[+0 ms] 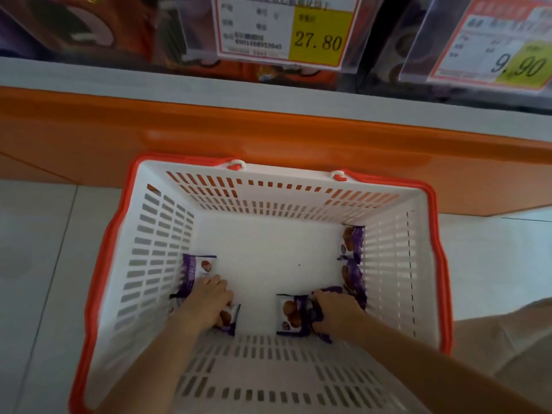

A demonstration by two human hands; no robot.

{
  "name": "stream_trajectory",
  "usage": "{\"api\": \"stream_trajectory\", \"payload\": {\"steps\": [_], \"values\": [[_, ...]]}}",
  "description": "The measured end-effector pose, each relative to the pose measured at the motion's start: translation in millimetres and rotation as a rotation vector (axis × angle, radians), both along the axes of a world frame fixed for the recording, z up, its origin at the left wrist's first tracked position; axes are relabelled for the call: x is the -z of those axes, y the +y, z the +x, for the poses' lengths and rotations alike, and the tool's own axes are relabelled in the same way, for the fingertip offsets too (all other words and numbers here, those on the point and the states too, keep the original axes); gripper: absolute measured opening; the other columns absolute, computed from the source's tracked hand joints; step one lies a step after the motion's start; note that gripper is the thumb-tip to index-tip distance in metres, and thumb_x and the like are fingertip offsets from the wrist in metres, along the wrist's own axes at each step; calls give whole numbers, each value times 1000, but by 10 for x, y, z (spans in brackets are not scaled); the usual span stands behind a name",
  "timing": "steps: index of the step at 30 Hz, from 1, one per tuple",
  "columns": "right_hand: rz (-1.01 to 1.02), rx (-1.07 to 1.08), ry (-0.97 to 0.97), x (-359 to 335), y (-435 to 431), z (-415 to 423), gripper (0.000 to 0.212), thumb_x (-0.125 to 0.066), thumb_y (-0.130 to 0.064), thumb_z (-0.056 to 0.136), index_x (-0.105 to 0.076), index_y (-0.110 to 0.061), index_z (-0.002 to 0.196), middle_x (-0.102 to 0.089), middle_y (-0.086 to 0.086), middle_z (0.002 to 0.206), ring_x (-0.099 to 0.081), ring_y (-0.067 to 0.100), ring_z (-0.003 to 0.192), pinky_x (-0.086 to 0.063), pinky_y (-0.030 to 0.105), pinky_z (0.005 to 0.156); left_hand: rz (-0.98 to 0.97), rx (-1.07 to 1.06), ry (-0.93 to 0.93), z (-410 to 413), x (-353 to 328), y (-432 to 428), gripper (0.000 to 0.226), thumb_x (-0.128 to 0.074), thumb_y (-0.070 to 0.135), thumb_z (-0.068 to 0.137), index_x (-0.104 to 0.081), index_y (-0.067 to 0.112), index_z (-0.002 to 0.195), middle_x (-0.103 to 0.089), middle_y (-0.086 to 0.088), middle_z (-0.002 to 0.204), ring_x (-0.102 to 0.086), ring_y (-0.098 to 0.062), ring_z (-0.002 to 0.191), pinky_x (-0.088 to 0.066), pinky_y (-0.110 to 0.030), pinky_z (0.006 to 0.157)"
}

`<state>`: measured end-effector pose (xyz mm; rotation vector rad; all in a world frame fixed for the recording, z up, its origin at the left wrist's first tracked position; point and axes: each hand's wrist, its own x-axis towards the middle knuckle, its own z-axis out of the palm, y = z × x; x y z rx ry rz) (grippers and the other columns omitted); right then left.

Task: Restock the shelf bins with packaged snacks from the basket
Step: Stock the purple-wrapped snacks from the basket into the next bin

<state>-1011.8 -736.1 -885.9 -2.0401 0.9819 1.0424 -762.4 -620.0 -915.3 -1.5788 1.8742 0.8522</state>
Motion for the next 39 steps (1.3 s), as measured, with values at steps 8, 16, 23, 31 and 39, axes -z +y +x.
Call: {"api": "stream_trajectory", "payload": {"steps": [8,16,23,31,39], "values": [[-97,276,-80,-135,-195,116,39,-59,-38,88,-47,-14,116,-63,6,110,-61,24,100,-49,32,82,-220,-340,170,-4,-204,-89,28,-59,44,90,-47,19,98,-55,0,99,-44,-17,94,-25,-27,73],[-54,446,-316,-548,-467,374,49,-62,-31,90,-41,-13,130,-57,8,123,-56,22,108,-47,28,86,-542,-781,261,4,-594,-440,29,-65,39,87,-53,19,104,-56,3,85,-50,-18,80,-31,-30,70],[20,587,-482,-1003,-566,419,49,-67,-29,85,-42,-15,125,-50,-6,100,-50,10,90,-41,20,77,-606,-974,381,-222,-1009,-696,29,-66,38,86,-44,22,95,-54,7,82,-59,-20,81,-48,-38,76],[313,919,-724,-1349,-576,379,45,-60,-1,87,-34,-20,118,-53,-7,109,-58,6,96,-56,21,74,-717,-1109,358,-512,-1382,-801,30,-61,37,89,-39,18,97,-47,9,77,-58,-21,75,-43,-28,63],[350,700,-767,-1757,-738,193,36,-65,0,85,-52,-25,108,-62,2,106,-63,4,85,-51,12,72,-792,-1086,526,-790,-1821,-878,27,-60,32,89,-39,17,95,-48,13,72,-51,0,56,-42,-9,52]]}}
